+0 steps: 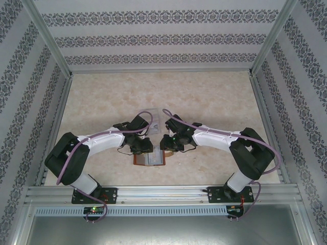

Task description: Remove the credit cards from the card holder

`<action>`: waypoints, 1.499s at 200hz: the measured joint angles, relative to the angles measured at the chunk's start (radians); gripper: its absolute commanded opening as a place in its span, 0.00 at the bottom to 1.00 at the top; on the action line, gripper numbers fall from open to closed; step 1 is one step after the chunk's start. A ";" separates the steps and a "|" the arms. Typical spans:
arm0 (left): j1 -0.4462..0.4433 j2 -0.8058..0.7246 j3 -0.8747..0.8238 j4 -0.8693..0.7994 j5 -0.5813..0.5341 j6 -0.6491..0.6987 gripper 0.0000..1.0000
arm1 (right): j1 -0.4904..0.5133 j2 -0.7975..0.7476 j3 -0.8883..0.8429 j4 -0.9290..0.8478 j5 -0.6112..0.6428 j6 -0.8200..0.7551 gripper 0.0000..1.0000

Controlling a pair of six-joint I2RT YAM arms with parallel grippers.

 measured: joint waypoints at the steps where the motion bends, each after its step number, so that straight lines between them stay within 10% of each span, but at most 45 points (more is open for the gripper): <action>1: 0.000 0.000 0.000 0.000 0.000 0.000 0.23 | 0.000 0.000 0.000 0.000 0.000 0.000 0.28; 300: 0.006 0.003 -0.028 0.064 0.045 -0.037 0.22 | 0.016 0.040 0.026 0.050 -0.037 0.024 0.28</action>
